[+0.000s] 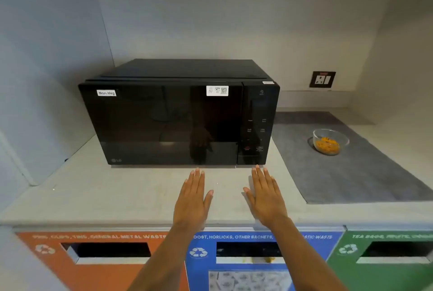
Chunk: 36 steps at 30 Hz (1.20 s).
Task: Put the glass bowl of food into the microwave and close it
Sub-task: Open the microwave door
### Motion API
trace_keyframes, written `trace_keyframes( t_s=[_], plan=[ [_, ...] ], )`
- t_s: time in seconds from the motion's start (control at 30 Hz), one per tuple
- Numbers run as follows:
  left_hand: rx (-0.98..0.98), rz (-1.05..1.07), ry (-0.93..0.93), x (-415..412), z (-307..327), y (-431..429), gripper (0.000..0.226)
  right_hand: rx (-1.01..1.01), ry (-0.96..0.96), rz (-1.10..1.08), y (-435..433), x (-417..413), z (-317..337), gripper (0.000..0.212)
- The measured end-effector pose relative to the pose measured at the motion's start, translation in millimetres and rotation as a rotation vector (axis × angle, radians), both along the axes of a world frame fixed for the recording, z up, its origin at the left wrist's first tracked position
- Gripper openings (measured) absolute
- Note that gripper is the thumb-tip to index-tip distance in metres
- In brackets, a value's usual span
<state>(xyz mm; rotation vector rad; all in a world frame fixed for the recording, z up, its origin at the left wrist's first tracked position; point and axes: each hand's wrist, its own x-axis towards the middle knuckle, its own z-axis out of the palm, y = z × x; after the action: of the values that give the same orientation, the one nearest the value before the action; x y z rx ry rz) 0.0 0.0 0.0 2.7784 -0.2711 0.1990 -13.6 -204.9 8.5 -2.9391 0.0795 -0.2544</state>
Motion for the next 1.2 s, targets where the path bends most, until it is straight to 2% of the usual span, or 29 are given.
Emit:
trace_keyframes(
  t_s=[0.33, 0.9, 1.07, 1.2],
  plan=[
    [0.152, 0.043, 0.152, 0, -21, -2, 0.063, 0.023, 0.179, 0.025, -5, 8, -26, 0.060],
    [0.163, 0.045, 0.154, -2, -19, -2, 0.063, 0.093, 0.136, 0.057, -8, 9, -20, 0.056],
    [0.127, 0.053, 0.049, 3, 2, 3, 0.055, 0.333, 0.136, 0.005, -11, 17, 1, 0.055],
    [-0.139, 0.097, -0.099, 17, 46, 9, 0.047, 0.751, -0.057, -0.160, -9, 30, 22, 0.066]
  ],
)
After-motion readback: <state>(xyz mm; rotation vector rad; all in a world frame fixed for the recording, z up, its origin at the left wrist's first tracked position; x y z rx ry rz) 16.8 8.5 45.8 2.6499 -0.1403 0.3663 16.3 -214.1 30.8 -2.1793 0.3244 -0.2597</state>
